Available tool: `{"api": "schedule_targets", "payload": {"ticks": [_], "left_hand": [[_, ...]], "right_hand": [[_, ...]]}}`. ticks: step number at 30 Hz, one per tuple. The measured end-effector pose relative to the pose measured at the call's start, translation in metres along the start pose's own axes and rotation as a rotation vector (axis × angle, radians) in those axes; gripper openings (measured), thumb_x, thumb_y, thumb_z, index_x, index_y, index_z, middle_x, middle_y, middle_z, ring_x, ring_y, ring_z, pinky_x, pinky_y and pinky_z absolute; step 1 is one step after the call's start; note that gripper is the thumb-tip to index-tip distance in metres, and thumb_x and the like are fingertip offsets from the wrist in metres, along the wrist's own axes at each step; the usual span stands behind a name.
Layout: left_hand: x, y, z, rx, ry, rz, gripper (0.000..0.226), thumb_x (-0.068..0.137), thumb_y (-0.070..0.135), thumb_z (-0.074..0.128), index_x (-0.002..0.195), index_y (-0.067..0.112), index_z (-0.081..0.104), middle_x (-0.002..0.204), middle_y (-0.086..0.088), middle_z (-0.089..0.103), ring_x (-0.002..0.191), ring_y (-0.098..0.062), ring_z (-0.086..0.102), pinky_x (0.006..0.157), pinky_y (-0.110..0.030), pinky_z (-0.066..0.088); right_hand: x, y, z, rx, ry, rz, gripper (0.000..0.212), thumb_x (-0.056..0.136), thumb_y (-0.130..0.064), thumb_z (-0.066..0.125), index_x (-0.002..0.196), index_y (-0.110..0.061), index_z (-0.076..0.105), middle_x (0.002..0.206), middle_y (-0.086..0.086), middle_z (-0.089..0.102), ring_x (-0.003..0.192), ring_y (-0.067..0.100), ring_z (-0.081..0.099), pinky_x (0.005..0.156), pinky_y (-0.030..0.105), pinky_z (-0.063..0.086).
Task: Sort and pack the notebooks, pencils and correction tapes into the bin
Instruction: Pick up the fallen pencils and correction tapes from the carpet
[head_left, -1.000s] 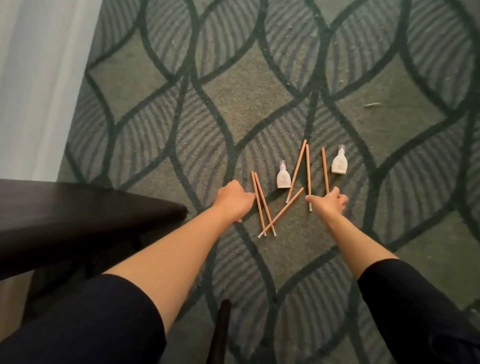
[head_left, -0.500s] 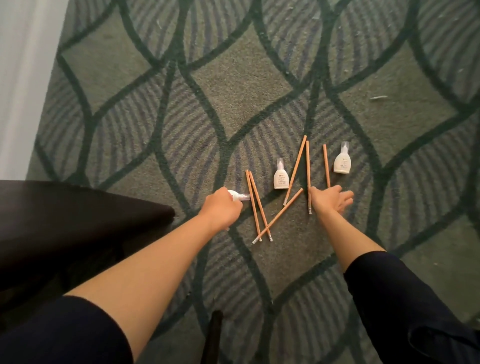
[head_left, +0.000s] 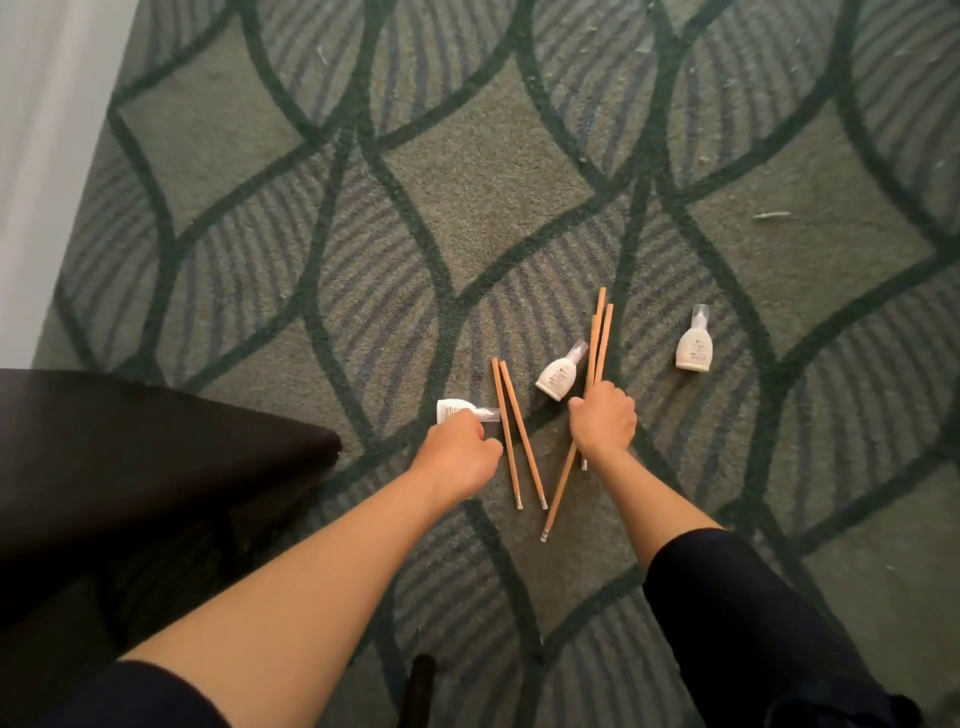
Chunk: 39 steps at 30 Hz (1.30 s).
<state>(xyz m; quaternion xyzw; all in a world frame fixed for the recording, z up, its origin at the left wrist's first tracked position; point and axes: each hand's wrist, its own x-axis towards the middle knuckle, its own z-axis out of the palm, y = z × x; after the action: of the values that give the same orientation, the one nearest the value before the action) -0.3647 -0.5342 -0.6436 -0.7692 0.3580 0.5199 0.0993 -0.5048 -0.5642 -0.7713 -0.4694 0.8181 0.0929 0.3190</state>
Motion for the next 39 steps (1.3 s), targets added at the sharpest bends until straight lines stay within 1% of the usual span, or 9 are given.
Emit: {"api": "schedule_targets", "payload": {"ticks": [7, 13, 15, 18, 22, 28, 30, 34, 39], "left_hand": [[0.0, 0.008, -0.007, -0.388, 0.029, -0.051, 0.016, 0.092, 0.023, 0.049, 0.103, 0.01, 0.051, 0.104, -0.014, 0.059, 0.084, -0.024, 0.062, 0.071, -0.037, 0.055], [0.008, 0.036, -0.018, -0.563, 0.041, 0.116, 0.071, 0.088, 0.043, 0.055, 0.145, 0.018, 0.021, 0.144, -0.008, 0.036, 0.129, -0.019, 0.04, 0.1, -0.025, 0.035], [0.012, 0.043, -0.025, -0.615, 0.098, 0.173, 0.06, 0.089, 0.038, 0.056, 0.14, 0.017, 0.032, 0.137, -0.005, 0.042, 0.127, -0.017, 0.041, 0.09, -0.015, 0.031], [0.018, 0.052, -0.037, -0.685, 0.217, 0.23, 0.018, 0.094, 0.021, 0.051, 0.109, 0.011, 0.052, 0.086, 0.004, 0.054, 0.079, -0.009, 0.055, 0.058, 0.001, 0.037], [0.023, 0.052, -0.042, -0.871, 0.314, 0.136, 0.014, 0.099, 0.017, 0.035, 0.106, 0.007, 0.042, 0.085, -0.004, 0.058, 0.081, -0.015, 0.056, 0.077, -0.026, 0.046], [0.023, 0.044, -0.057, -0.886, 0.744, 0.101, 0.023, 0.101, 0.02, 0.028, 0.117, 0.009, 0.039, 0.064, -0.001, 0.055, 0.059, -0.008, 0.051, 0.049, -0.02, 0.037], [0.022, 0.041, -0.062, -0.837, 0.788, 0.114, 0.025, 0.101, 0.02, 0.028, 0.12, 0.008, 0.038, 0.069, -0.001, 0.049, 0.056, -0.009, 0.048, 0.046, -0.019, 0.042], [0.02, 0.028, -0.053, -0.497, 0.666, 0.12, 0.027, 0.101, 0.021, 0.032, 0.121, 0.007, 0.044, 0.073, 0.001, 0.047, 0.056, -0.01, 0.041, 0.039, -0.014, 0.038], [0.017, 0.013, -0.03, -0.044, 0.324, 0.192, 0.039, 0.101, 0.029, 0.025, 0.115, 0.001, 0.049, 0.1, -0.019, 0.06, 0.093, -0.031, 0.054, 0.075, -0.036, 0.037]], "right_hand": [[-0.021, -0.005, -0.014, 0.309, 0.075, -0.187, 0.016, 0.096, -0.014, 0.034, 0.098, -0.002, 0.045, 0.102, 0.024, 0.055, 0.089, 0.034, 0.047, 0.072, 0.038, 0.029], [-0.059, -0.037, -0.029, 0.643, -0.127, -0.544, 0.008, 0.1, -0.019, 0.034, 0.094, -0.013, 0.034, 0.075, 0.0, 0.051, 0.068, 0.025, 0.049, 0.061, 0.028, 0.029], [-0.064, -0.046, -0.034, 0.638, -0.14, -0.679, 0.011, 0.099, -0.015, 0.036, 0.102, -0.005, 0.039, 0.084, -0.002, 0.052, 0.073, 0.02, 0.05, 0.058, 0.024, 0.027], [-0.068, -0.05, -0.034, 0.577, -0.154, -0.788, 0.017, 0.098, -0.014, 0.04, 0.107, 0.001, 0.043, 0.093, 0.016, 0.06, 0.083, 0.034, 0.058, 0.066, 0.037, 0.038], [-0.069, -0.055, -0.032, 0.615, -0.13, -0.805, 0.018, 0.09, -0.017, 0.059, 0.096, -0.003, 0.049, 0.078, 0.007, 0.055, 0.069, 0.022, 0.052, 0.064, 0.035, 0.038], [-0.047, -0.052, -0.029, 0.541, -0.4, -0.496, 0.037, 0.075, -0.034, 0.074, 0.097, -0.012, 0.054, 0.069, -0.005, 0.05, 0.061, 0.007, 0.046, 0.056, 0.018, 0.035], [-0.039, -0.052, -0.032, 0.812, -0.517, -0.263, 0.03, 0.084, -0.032, 0.064, 0.1, -0.007, 0.058, 0.069, -0.003, 0.053, 0.05, 0.005, 0.043, 0.045, 0.018, 0.032], [-0.025, -0.067, -0.054, 1.662, -0.514, 0.153, 0.014, 0.089, -0.006, 0.042, 0.081, -0.003, 0.054, 0.06, 0.005, 0.048, 0.03, 0.004, 0.024, 0.029, 0.015, 0.016], [-0.036, -0.11, -0.067, 1.86, -0.619, 0.183, 0.02, 0.091, -0.004, 0.034, 0.08, -0.002, 0.051, 0.05, 0.004, 0.049, 0.03, 0.005, 0.024, 0.028, 0.014, 0.019]]}}
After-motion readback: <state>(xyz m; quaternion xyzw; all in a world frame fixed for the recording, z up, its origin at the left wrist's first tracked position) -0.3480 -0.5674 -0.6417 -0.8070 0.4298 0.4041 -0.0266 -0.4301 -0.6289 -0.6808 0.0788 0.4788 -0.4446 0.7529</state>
